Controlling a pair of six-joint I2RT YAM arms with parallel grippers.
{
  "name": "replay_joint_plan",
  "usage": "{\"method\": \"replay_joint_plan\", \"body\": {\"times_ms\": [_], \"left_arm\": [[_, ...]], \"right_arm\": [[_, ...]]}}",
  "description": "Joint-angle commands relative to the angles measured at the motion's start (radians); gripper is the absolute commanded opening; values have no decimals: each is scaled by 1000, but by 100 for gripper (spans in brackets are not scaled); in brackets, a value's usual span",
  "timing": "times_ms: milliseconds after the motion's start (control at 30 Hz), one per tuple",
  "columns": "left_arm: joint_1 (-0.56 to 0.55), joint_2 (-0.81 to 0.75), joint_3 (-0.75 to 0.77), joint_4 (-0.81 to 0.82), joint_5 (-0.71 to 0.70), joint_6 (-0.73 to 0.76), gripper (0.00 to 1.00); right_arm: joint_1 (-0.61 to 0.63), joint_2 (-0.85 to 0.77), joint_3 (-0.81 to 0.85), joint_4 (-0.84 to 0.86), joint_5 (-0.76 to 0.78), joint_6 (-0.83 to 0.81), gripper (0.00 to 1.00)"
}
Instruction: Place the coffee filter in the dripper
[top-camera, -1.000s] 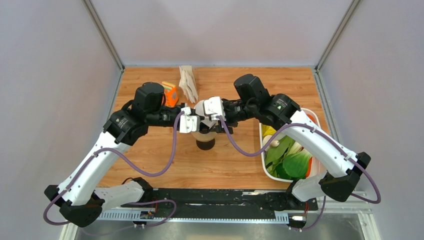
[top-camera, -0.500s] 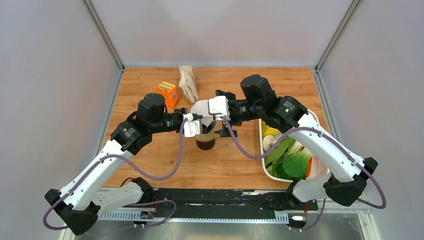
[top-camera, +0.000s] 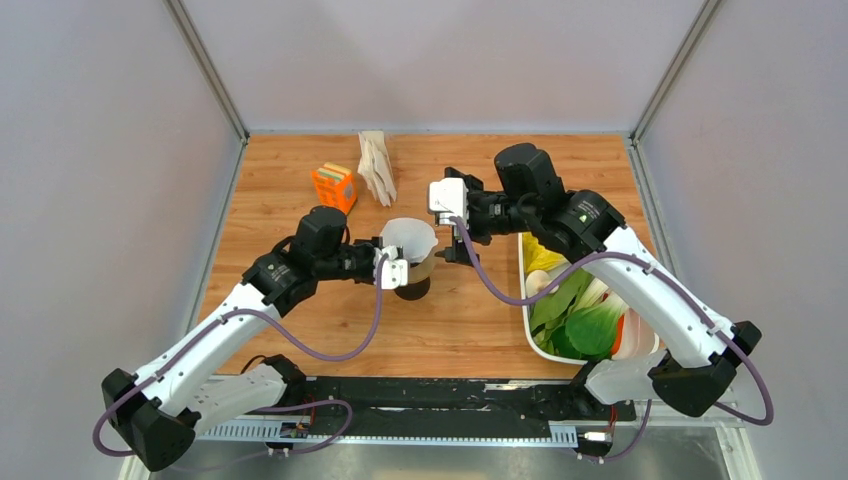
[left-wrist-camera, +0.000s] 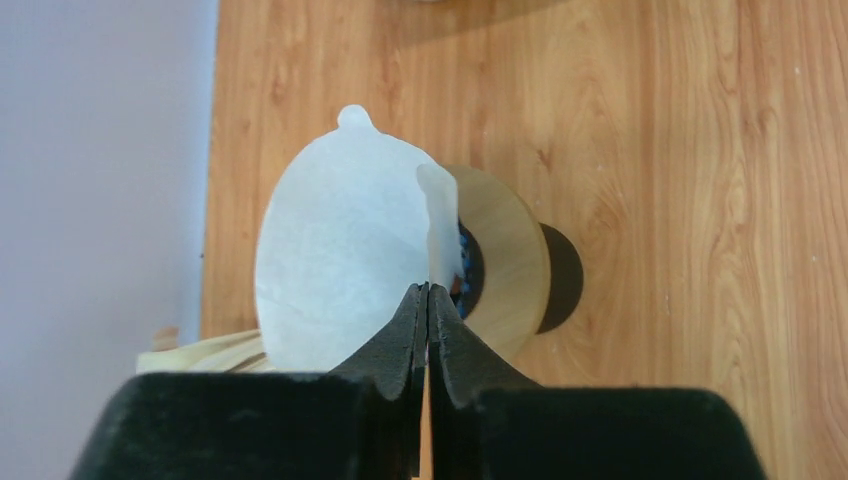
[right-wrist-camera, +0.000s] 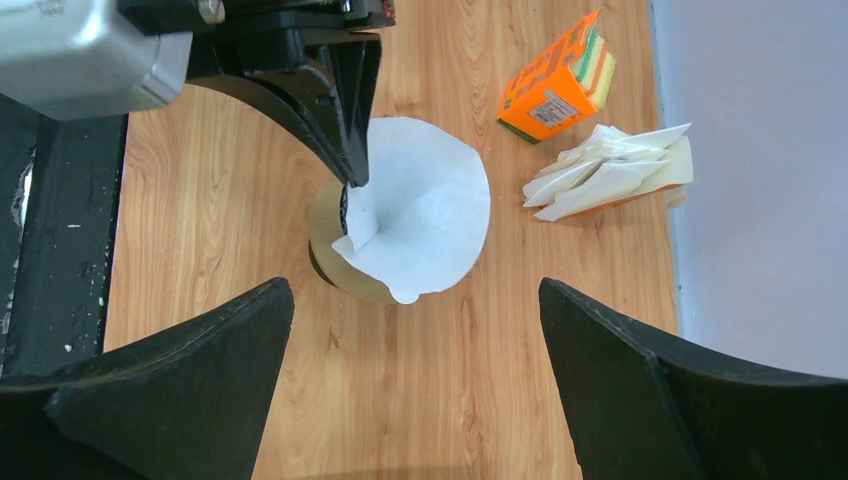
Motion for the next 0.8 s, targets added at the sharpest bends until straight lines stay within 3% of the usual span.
{"method": "replay_joint_plan", "body": {"times_ms": [0, 33, 67, 133, 267, 367, 467, 600, 767], "left_arm": [[-6, -17, -30, -19, 11, 12, 12], [-6, -16, -25, -27, 12, 4, 19], [-6, -17, -6, -46, 14, -17, 34], [-6, -23, 32, -81, 31, -58, 44], [-4, -62, 105, -106, 57, -195, 54], [6, -77, 157, -110, 43, -313, 54], [120, -63, 179, -55, 126, -534, 52], [292, 21, 189, 51, 303, -834, 34], [349, 93, 121, 206, 384, -1061, 20]], "right_arm": [[-8, -30, -18, 37, -18, 45, 100], [-10, -29, -20, 37, -22, 51, 100], [-13, -29, -21, 37, -27, 61, 100], [-23, -25, -22, 37, -43, 84, 100], [-75, -2, -11, 49, -125, 188, 87], [-150, 28, 4, 75, -218, 294, 74], [-211, 71, 9, 115, -320, 401, 62], [-230, 111, -29, 214, -369, 542, 54], [-230, 152, -104, 335, -377, 655, 46]]}}
